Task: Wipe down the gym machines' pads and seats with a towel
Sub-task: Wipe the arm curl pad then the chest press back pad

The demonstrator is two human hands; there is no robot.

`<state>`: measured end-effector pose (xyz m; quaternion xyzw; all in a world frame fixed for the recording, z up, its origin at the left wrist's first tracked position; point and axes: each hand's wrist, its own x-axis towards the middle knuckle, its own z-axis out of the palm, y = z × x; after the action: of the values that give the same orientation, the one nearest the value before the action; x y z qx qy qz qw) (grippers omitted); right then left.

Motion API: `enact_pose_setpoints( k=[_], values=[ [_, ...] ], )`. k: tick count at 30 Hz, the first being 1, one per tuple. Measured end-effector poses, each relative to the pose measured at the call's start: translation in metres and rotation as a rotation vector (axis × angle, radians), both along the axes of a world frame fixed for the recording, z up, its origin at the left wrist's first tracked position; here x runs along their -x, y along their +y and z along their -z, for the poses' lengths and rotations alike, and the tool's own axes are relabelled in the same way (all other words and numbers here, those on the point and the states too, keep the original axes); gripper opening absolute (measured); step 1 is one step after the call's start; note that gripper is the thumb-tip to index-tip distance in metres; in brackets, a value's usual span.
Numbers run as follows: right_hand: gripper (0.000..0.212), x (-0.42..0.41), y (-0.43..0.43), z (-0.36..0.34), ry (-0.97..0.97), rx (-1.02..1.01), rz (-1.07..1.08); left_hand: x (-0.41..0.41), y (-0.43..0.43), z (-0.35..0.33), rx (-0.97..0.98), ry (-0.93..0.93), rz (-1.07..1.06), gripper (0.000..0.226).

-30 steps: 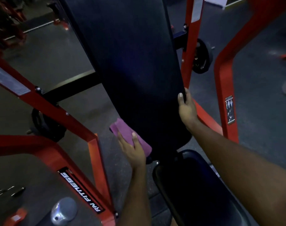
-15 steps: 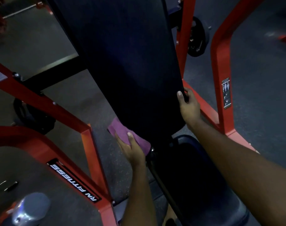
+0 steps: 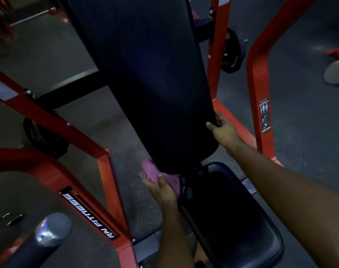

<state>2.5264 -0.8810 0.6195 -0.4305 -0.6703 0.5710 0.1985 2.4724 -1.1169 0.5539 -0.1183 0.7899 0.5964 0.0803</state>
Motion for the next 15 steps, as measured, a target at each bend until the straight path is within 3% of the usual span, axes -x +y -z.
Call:
enact_pose_setpoints(
  k=[4,10,12,15],
  values=[
    [0.052,-0.002,-0.022,-0.039,-0.064,-0.036,0.045,0.014,-0.004,-0.075,-0.021,0.263,0.042,0.058],
    [0.046,0.01,-0.011,-0.117,-0.032,-0.109,0.077,0.066,0.042,-0.198,0.081,0.851,0.182,0.059],
    [0.046,0.016,0.0,-0.135,-0.022,-0.125,0.073,0.089,0.074,-0.24,0.273,0.976,0.221,0.063],
    [0.046,0.027,0.014,-0.147,0.006,-0.132,0.071,0.116,0.115,-0.267,0.801,1.14,0.387,0.071]
  ],
)
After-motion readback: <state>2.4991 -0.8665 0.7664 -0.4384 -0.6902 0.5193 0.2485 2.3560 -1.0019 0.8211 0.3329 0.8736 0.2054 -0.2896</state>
